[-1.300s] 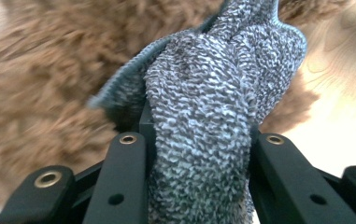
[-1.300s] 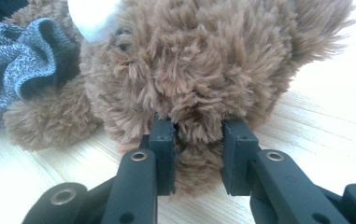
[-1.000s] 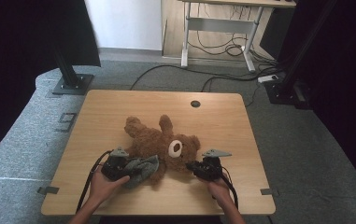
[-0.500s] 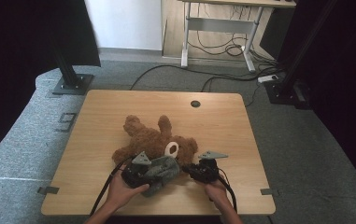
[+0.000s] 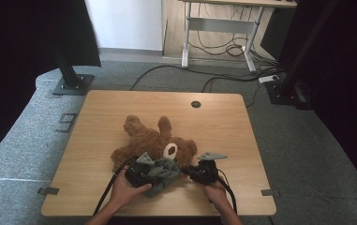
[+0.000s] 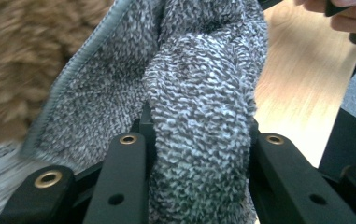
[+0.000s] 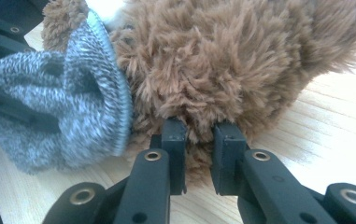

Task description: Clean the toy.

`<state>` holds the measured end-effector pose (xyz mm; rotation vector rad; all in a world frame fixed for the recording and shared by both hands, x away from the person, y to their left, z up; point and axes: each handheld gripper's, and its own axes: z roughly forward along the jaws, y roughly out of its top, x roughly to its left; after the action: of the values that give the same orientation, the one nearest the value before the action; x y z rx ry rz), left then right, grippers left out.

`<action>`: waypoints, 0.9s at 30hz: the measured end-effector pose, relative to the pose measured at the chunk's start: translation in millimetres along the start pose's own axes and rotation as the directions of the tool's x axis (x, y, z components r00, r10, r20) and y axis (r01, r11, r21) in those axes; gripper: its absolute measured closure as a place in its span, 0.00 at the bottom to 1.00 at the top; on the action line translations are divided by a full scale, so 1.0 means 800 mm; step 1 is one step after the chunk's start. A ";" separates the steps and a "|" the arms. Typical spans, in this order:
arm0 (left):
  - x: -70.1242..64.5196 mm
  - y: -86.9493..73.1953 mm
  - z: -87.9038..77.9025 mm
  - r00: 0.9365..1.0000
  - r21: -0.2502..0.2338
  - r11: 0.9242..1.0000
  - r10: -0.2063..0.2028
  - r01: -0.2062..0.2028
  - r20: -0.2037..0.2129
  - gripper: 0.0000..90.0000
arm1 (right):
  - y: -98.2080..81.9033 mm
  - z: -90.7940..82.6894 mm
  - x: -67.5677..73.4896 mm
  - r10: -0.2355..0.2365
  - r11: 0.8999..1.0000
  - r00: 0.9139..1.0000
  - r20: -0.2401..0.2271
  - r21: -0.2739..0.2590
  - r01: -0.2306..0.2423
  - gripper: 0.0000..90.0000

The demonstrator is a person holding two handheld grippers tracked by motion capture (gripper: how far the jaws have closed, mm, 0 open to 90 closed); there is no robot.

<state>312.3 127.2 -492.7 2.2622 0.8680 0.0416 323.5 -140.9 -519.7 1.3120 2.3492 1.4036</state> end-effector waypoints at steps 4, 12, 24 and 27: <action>0.013 -0.009 -0.009 0.999 0.004 1.000 -0.023 0.023 -0.038 0.74 | 0.000 -0.001 0.000 -0.006 1.000 1.000 0.000 0.000 0.006 0.87; 0.038 -0.024 -0.021 0.994 0.000 0.997 -0.074 0.074 -0.074 0.74 | 0.000 -0.001 0.000 -0.009 1.000 1.000 0.000 0.001 0.009 0.88; 0.051 -0.030 -0.029 0.993 -0.012 0.995 -0.095 0.094 -0.075 0.73 | 0.000 -0.004 -0.002 -0.006 1.000 1.000 -0.004 -0.008 0.006 0.88; 0.054 -0.035 -0.037 0.993 -0.030 0.995 -0.096 0.094 -0.063 0.73 | 0.000 -0.005 -0.001 -0.009 1.000 1.000 -0.004 -0.011 0.009 0.89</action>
<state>322.2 185.8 -497.2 2.2024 1.0026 0.0825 321.7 -144.1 -517.3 1.2952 2.3433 1.4157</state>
